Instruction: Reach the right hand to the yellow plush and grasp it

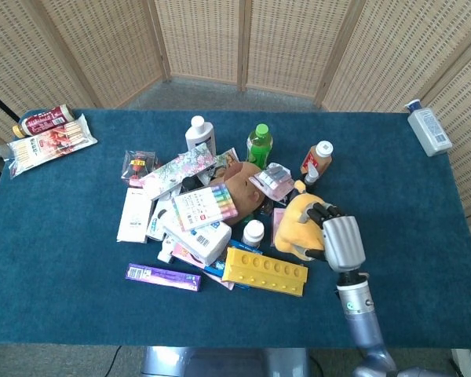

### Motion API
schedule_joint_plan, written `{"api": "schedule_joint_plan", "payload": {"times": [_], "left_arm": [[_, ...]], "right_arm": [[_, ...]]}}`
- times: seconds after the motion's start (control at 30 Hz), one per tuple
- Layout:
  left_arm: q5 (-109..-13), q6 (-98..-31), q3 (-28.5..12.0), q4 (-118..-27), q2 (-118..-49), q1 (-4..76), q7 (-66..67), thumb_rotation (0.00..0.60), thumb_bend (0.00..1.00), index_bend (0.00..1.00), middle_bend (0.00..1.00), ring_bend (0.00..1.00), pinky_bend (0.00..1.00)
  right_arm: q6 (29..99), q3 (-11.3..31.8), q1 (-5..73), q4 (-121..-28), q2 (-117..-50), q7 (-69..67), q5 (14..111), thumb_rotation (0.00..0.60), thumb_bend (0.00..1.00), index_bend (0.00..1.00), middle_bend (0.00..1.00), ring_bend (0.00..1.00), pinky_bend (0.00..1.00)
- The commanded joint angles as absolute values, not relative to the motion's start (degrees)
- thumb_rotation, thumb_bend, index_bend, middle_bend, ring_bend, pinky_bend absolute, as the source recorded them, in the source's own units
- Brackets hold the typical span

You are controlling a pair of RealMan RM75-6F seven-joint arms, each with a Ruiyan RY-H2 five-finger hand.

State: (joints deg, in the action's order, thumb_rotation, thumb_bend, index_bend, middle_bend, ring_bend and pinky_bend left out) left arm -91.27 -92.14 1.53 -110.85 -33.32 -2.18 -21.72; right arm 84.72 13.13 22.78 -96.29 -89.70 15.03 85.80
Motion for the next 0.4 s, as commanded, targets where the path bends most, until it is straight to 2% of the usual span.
{"api": "schedule_joint_plan", "payload": {"times": [0.03, 0.4], "left_arm": [[-91.41, -92.07, 1.58, -110.90, -33.32, -2.14, -21.77, 0.600, 0.00, 0.00, 0.00, 0.00, 0.00], [-91.72, -92.47, 1.68, -110.83, -33.22, -2.33, -22.10, 0.600, 0.00, 0.00, 0.00, 0.00, 0.00]], "right_arm": [[86.69, 15.44, 22.22, -102.01, -84.99, 17.02, 87.37, 0.600, 0.08, 0.57, 0.75, 0.55, 0.82], [88.18, 18.52, 22.05, -114.84, -78.33, 22.60, 89.33, 0.600, 0.10, 0.57, 0.75, 0.55, 0.82]]}}
